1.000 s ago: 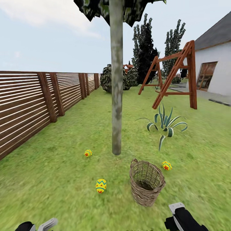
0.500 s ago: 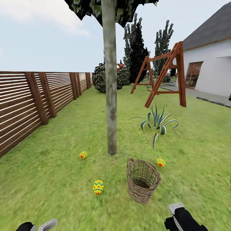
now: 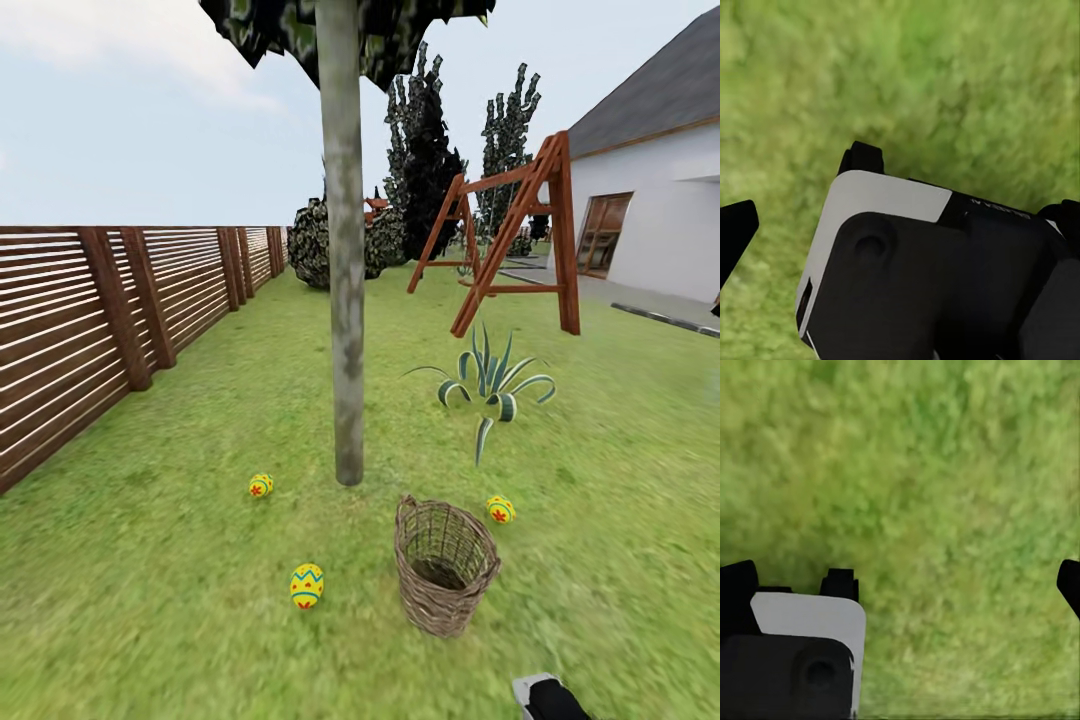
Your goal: Take the three Easter eggs out of the wicker basket on the lawn in the garden, then place them on the lawn next to a single tree (choose any tree) so that all three eggs are next to the same tree and none are left in the basket.
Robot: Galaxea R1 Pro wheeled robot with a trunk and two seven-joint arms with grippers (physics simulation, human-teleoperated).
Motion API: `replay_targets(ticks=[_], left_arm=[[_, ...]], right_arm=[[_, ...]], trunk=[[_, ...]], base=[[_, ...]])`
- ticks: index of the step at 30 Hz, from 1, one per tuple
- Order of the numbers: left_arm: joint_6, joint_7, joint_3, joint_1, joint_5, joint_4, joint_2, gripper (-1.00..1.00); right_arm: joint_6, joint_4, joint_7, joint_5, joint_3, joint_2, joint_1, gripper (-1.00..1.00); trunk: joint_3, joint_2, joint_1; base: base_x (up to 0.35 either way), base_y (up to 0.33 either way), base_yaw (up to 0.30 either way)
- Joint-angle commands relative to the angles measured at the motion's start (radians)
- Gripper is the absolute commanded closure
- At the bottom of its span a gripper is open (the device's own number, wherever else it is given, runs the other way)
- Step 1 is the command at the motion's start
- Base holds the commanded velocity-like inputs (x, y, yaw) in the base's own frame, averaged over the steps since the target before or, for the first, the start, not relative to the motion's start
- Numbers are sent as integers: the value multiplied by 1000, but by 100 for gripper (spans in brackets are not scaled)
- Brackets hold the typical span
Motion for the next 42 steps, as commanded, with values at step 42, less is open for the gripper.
replay_targets(ticks=[42], left_arm=[[-96,2,-1,0,-29,191,-29,-100]], right_arm=[[-173,222,-8,9,8,19,-1,-100]], trunk=[[132,293,-161]], base=[[0,0,0]])
